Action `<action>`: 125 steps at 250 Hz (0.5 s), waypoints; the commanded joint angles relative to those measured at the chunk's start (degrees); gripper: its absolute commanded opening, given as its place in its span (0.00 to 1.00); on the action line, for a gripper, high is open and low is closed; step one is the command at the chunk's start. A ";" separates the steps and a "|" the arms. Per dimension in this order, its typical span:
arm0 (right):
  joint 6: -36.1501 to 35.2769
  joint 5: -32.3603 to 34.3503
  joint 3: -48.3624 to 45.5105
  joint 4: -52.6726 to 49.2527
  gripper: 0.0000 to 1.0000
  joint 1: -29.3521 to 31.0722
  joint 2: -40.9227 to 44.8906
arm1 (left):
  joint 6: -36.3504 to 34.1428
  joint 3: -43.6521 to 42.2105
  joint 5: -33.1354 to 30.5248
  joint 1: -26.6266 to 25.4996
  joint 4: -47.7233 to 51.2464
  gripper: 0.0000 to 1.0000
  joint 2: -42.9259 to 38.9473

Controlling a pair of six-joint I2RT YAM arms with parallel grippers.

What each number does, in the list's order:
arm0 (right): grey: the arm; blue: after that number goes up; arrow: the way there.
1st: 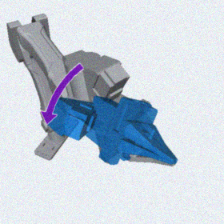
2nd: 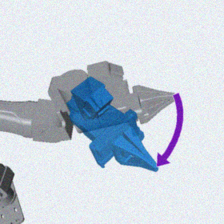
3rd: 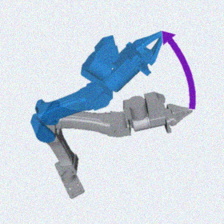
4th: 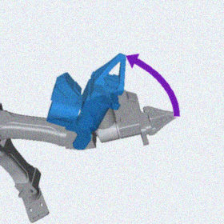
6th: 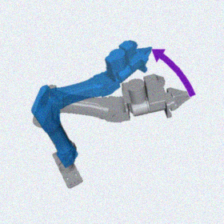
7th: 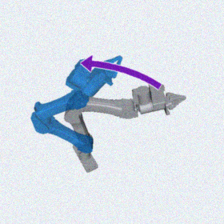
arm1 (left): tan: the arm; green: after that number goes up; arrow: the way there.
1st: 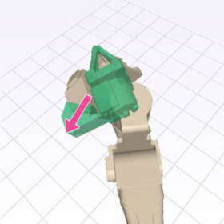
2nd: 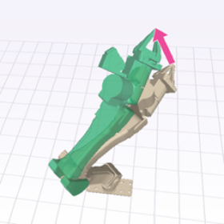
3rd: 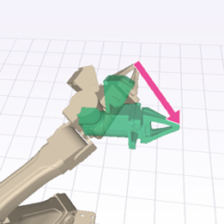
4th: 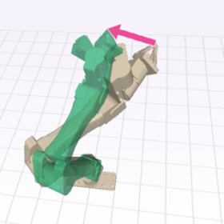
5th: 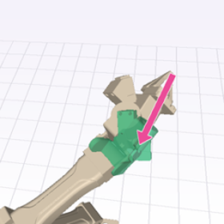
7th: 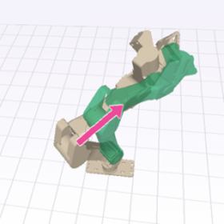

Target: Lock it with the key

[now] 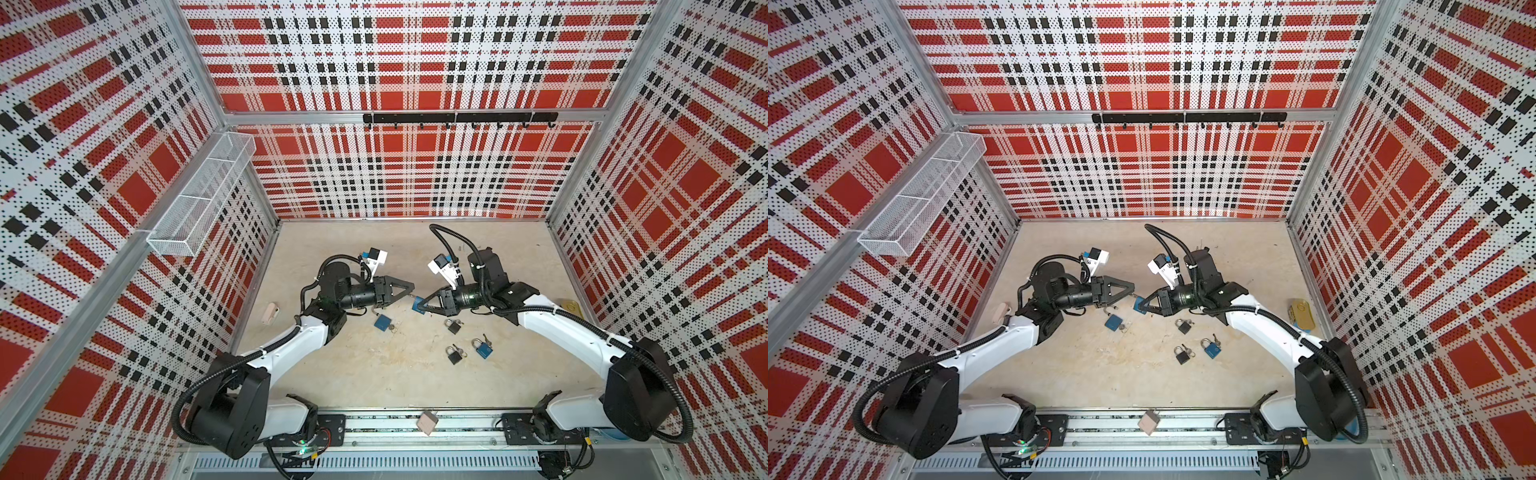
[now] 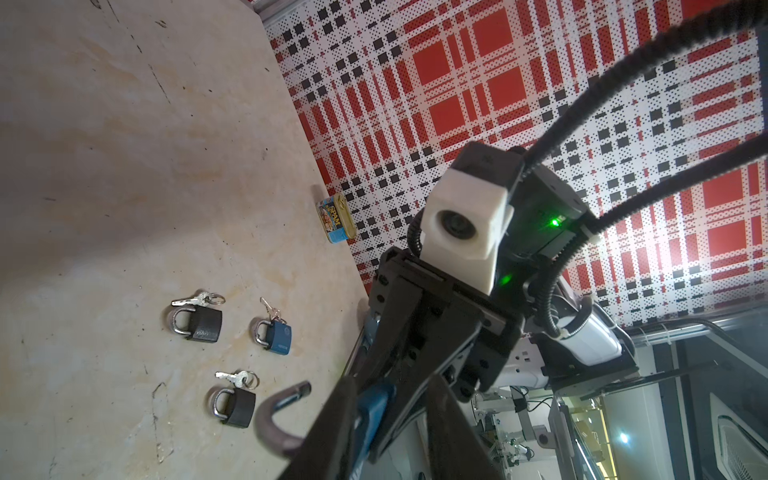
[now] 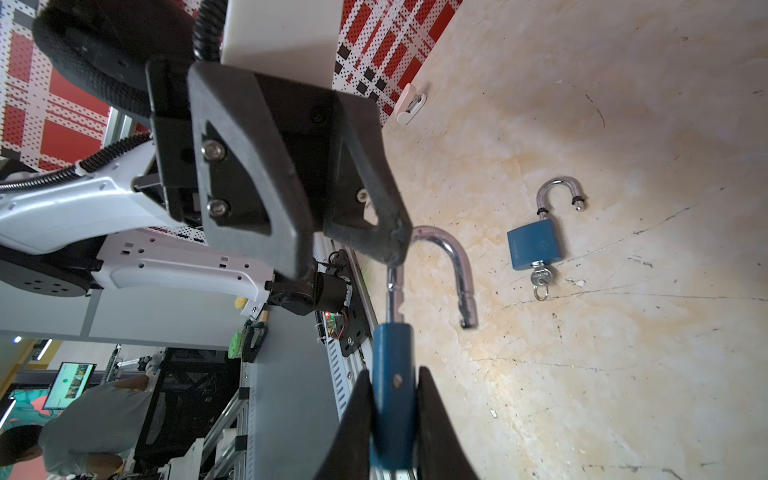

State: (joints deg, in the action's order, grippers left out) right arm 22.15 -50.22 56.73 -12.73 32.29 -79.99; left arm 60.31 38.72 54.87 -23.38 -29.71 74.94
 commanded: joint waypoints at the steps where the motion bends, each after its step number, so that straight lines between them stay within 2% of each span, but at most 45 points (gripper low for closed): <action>1: 0.76 -3.44 2.01 7.52 0.00 -0.31 1.29 | 0.38 -1.34 1.95 0.34 -0.34 0.33 -0.54; 83: 1.02 -4.62 1.22 6.90 0.00 -0.32 1.37 | 1.25 2.28 1.55 2.97 -1.40 0.33 -2.14; 125: 1.59 -5.23 1.02 7.54 0.00 -0.23 1.35 | 1.21 4.82 1.38 3.26 -1.40 0.33 -0.12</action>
State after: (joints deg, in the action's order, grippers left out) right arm 23.68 -52.88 56.73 -9.98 31.88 -79.96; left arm 60.25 40.66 55.48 -20.53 -30.24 74.00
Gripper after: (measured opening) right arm 0.161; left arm 0.330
